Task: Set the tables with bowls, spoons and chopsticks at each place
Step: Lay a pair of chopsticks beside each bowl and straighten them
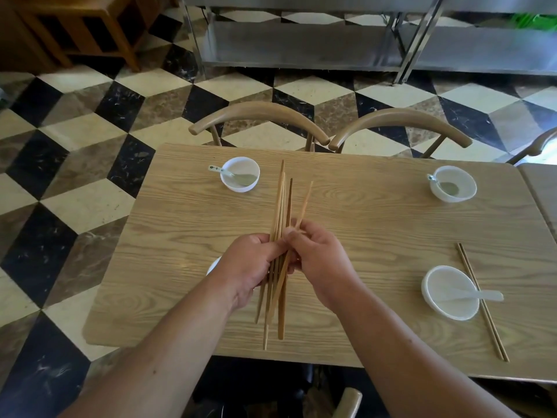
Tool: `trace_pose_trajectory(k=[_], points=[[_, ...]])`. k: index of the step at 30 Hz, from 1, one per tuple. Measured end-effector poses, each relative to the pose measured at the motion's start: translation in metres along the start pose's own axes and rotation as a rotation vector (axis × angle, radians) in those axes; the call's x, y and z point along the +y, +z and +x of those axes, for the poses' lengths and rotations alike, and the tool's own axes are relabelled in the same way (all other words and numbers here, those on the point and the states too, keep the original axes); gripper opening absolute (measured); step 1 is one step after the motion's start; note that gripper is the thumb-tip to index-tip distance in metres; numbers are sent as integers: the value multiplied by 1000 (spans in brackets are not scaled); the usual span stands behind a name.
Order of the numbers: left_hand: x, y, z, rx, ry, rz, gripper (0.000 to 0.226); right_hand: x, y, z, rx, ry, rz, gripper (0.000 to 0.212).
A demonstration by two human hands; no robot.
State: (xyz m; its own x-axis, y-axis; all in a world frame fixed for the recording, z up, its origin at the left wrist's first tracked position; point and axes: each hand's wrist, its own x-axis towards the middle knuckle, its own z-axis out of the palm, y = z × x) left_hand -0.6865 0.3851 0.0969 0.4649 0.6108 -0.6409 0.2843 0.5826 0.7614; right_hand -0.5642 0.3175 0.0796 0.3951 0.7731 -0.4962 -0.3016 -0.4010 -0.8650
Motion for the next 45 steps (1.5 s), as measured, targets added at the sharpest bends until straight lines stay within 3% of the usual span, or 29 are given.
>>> trace_pose_trajectory(k=[2, 12, 15, 19, 25, 29, 36, 42, 45], points=[[-2, -1, 1, 12, 5, 31, 28, -2, 4, -2, 22, 81, 51, 16], [-9, -14, 5, 112, 14, 74, 21, -6, 10, 11, 29, 192, 196, 14], [-8, -23, 4, 160, -7, 31, 19, -2, 10, 20, 136, 181, 268, 16], [-15, -44, 4, 179, -20, 3, 19, 29, 6, 37, 254, 223, 89, 18], [-33, -69, -1, 174, -32, -43, 21, 109, 17, 59, 79, 364, -388, 19], [-38, -76, -3, 173, -40, -49, 22, 127, 18, 65, 28, 359, -618, 19], [-39, -72, -3, 161, -52, -58, 22, 127, 14, 70, 123, 302, -830, 19], [-32, -66, -7, 150, -56, -121, 20, 117, -4, 58, 171, 277, -856, 29], [-26, -69, -13, 154, -69, -148, 20, 93, -9, 39, 287, 164, -824, 23]])
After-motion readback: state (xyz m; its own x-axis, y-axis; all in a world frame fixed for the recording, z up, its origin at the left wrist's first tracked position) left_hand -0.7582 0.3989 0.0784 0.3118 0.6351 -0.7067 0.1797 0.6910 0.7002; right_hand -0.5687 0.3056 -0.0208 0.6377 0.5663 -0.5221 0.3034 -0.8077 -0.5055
